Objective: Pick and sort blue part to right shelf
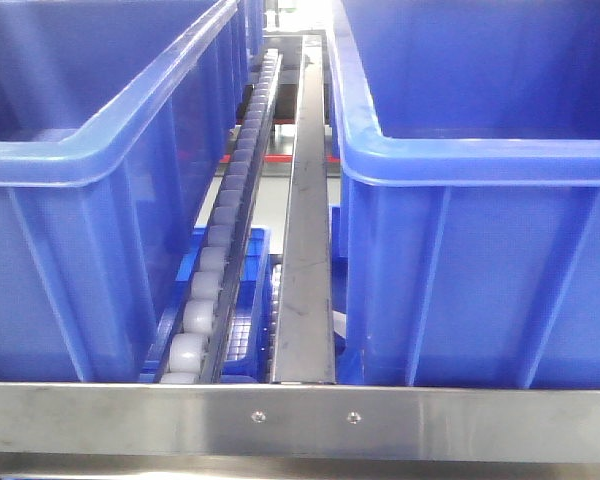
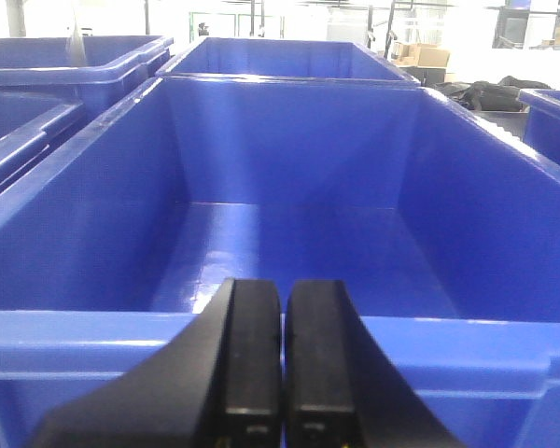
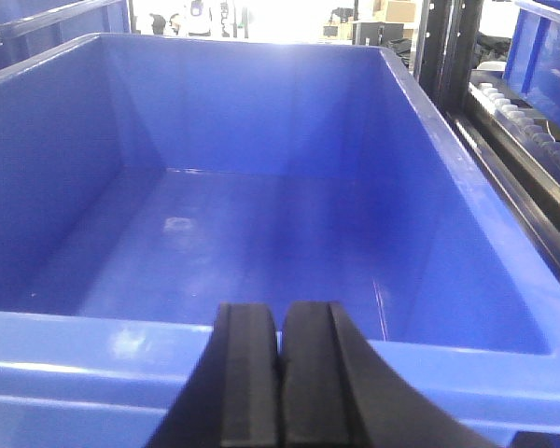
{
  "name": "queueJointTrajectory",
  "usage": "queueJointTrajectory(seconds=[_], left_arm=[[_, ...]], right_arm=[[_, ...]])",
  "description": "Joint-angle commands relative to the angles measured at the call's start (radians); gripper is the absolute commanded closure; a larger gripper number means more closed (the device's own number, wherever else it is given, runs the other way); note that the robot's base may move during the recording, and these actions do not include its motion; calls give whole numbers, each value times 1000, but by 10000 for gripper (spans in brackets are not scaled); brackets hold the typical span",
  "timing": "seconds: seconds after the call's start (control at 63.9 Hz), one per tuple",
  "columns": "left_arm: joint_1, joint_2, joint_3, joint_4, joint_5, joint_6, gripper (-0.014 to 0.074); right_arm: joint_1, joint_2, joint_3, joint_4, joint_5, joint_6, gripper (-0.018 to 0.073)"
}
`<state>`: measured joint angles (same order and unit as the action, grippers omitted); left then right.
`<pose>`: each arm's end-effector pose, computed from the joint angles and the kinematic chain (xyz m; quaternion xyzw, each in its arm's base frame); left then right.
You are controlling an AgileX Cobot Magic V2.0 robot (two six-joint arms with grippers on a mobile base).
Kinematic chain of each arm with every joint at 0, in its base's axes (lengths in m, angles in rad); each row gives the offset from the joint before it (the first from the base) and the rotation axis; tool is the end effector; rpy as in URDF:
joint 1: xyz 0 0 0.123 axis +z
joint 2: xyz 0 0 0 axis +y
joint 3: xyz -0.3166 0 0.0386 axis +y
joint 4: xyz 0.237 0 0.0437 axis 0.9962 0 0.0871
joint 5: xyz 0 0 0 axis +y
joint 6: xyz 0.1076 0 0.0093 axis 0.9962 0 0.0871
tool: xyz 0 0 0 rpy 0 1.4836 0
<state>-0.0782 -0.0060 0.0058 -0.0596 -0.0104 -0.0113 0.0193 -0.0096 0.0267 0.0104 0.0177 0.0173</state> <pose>0.0276 -0.0021 0.2139 0.0022 0.6717 -0.0550 0.7388 0.0286 0.0006 0.2038 0.0028 0.6883 0.0171 0.7252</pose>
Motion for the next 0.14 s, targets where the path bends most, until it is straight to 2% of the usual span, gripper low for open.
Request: queueJointTrajectory(seconds=[0.0,0.125], left_arm=[[-5,-22,25,0,-81,-8,472],[-5,-22,25,0,-81,-8,472]], right_arm=[[-6,-22,-18,2,-90,-4,496],[-6,-22,-18,2,-90,-4,496]])
